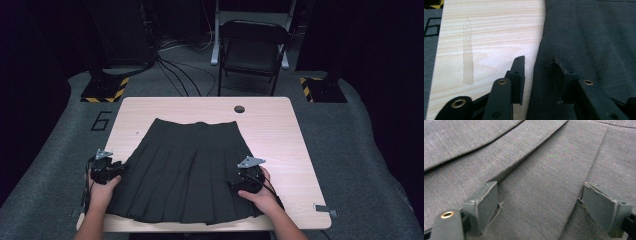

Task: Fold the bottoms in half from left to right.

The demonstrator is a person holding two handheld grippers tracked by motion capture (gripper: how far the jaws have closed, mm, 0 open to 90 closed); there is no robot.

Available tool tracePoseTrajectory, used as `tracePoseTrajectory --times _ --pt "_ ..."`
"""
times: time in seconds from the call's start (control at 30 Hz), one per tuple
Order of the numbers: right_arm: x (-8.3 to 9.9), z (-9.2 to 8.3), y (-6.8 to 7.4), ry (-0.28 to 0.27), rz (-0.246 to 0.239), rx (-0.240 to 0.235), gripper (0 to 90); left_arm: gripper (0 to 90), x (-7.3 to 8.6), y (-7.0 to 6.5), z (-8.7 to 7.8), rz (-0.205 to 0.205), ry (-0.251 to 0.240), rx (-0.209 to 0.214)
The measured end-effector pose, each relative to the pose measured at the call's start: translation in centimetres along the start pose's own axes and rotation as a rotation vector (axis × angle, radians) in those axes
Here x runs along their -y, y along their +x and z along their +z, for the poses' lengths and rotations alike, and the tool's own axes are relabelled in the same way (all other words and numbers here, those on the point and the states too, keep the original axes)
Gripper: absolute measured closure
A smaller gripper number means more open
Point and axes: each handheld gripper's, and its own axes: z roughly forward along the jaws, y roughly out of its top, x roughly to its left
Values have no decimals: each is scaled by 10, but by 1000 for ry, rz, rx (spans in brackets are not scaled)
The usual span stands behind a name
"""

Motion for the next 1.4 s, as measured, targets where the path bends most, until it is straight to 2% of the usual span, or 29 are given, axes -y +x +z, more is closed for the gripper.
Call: tracePoseTrajectory --times 0.33,0.43,0.57,0.87,0.9,1.0,1.1,1.4 --pt "0 0 0 -1 3 1 141 728 1 2 0 -11 -6 43" --pt "0 0 0 -1 3 1 141 761 1 1 0 -21 -10 45" --pt "0 0 0 -1 3 0 141 846 0 -1 0 -7 -7 39" --pt "0 0 0 -2 3 0 141 869 -5 -5 -6 -2 -1 48" --pt "0 0 0 -2 0 1 141 870 -7 -7 -9 -9 -34 63" --pt "0 0 0 -2 2 0 141 870 -10 -9 -13 -9 -52 76" --pt "0 0 0 -3 -2 1 141 871 -15 -15 -19 11 -81 91" --pt "0 0 0 -1 3 0 141 872 -29 -41 -34 98 -120 140"
